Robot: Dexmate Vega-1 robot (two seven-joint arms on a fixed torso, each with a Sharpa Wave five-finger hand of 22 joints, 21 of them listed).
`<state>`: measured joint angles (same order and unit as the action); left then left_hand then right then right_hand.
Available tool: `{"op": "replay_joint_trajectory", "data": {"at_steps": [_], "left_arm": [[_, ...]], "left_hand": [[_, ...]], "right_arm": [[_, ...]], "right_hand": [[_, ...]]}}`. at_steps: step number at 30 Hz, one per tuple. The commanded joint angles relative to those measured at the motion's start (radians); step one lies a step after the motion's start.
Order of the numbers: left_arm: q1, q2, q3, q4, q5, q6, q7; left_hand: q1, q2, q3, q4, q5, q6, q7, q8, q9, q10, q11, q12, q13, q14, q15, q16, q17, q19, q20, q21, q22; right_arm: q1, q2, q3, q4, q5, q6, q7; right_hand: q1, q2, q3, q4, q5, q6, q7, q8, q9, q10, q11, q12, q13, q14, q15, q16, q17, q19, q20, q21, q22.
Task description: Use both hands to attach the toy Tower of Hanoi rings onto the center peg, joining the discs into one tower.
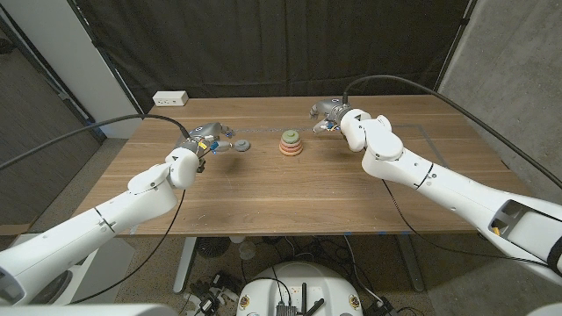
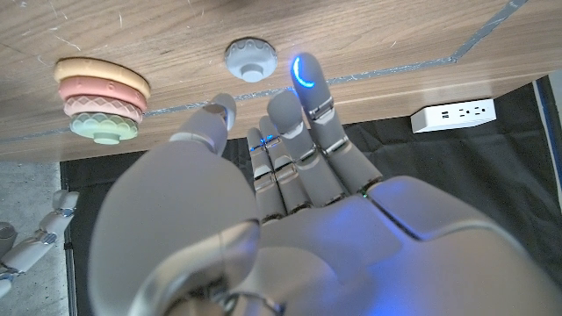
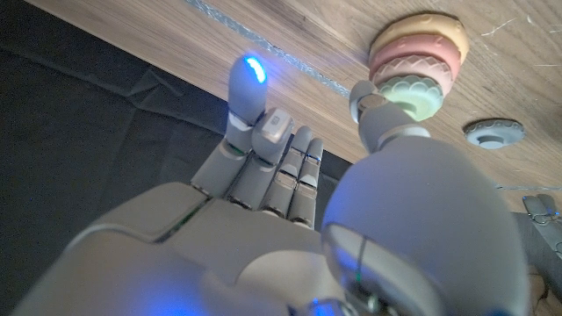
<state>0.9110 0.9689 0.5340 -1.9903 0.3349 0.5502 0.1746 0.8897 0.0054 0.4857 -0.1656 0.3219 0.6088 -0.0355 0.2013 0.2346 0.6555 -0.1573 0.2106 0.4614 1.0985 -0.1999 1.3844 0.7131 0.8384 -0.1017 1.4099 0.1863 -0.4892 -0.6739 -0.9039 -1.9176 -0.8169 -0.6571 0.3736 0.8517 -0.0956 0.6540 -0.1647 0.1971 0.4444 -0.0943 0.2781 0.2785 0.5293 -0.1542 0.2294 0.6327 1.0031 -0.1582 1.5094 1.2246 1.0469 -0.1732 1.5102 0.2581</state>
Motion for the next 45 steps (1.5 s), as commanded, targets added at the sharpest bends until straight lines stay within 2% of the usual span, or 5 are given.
{"op": "replay_joint_trajectory", "data": {"at_steps": [1, 15, 27, 39, 45], "left_arm": [[0.016, -0.008, -0.013, -0.009, -0.005, 0.010, 0.027], [0.018, -0.021, -0.015, -0.017, -0.011, 0.012, 0.044], [0.007, -0.028, -0.012, -0.020, -0.015, 0.016, 0.041], [-0.010, -0.032, -0.001, -0.031, -0.005, 0.041, 0.029], [-0.032, -0.037, 0.016, -0.033, 0.010, 0.056, 0.015]], "left_hand": [[-0.001, -0.003, 0.006, -0.002, -0.002, -0.002, -0.002, 0.002, 0.003, -0.002, -0.002, -0.002, 0.004, 0.000, -0.018, 0.002, -0.001, -0.007, -0.107, 0.007, 0.000], [-0.002, -0.004, 0.006, -0.001, -0.003, -0.005, -0.003, 0.002, 0.003, -0.006, -0.002, -0.002, 0.006, 0.006, -0.018, 0.009, 0.003, -0.007, -0.107, 0.007, 0.000], [-0.003, -0.005, 0.006, -0.001, -0.004, -0.005, -0.001, 0.003, 0.003, -0.006, -0.001, -0.001, 0.006, 0.002, -0.018, 0.008, -0.001, -0.008, -0.107, 0.008, 0.000], [-0.004, -0.006, 0.006, -0.001, -0.004, -0.009, -0.002, 0.002, 0.003, -0.013, 0.000, -0.003, 0.004, -0.003, -0.018, 0.006, -0.008, -0.009, -0.107, 0.007, 0.000], [-0.004, -0.006, 0.006, -0.001, -0.004, -0.014, -0.003, 0.001, 0.003, -0.015, 0.001, -0.004, 0.004, -0.003, -0.018, 0.007, -0.008, -0.009, -0.107, 0.007, 0.000]], "right_arm": [[-0.119, -0.072, 0.103, -0.076, 0.036, -0.027, -0.082], [-0.240, -0.142, 0.202, -0.136, 0.108, -0.032, -0.214], [-0.328, -0.178, 0.280, -0.147, 0.185, -0.042, -0.339], [-0.389, -0.196, 0.318, -0.111, 0.245, -0.016, -0.476], [-0.398, -0.204, 0.316, -0.101, 0.258, -0.026, -0.500]], "right_hand": [[0.009, 0.010, 0.009, 0.000, 0.008, 0.017, -0.006, 0.009, -0.001, 0.016, 0.000, 0.008, 0.005, 0.016, -0.059, 0.009, 0.006, 0.014, -0.047, 0.011, 0.005], [0.014, 0.016, 0.011, 0.000, 0.010, 0.032, -0.009, 0.015, -0.003, 0.029, -0.006, 0.007, 0.013, 0.029, -0.059, 0.019, 0.006, 0.019, -0.047, 0.012, 0.003], [0.018, 0.016, 0.013, -0.002, 0.012, 0.032, -0.011, 0.014, -0.004, 0.028, -0.010, -0.002, 0.010, 0.029, -0.058, 0.020, 0.006, 0.018, -0.047, 0.011, 0.001], [0.019, 0.018, 0.015, -0.001, 0.013, 0.039, -0.012, 0.016, -0.005, 0.037, -0.008, -0.003, 0.011, 0.025, -0.058, 0.019, 0.006, 0.014, -0.047, 0.008, -0.003], [0.019, 0.018, 0.016, -0.001, 0.014, 0.042, -0.012, 0.017, -0.006, 0.040, -0.008, -0.003, 0.012, 0.023, -0.058, 0.018, 0.005, 0.012, -0.047, 0.007, -0.005]]}}
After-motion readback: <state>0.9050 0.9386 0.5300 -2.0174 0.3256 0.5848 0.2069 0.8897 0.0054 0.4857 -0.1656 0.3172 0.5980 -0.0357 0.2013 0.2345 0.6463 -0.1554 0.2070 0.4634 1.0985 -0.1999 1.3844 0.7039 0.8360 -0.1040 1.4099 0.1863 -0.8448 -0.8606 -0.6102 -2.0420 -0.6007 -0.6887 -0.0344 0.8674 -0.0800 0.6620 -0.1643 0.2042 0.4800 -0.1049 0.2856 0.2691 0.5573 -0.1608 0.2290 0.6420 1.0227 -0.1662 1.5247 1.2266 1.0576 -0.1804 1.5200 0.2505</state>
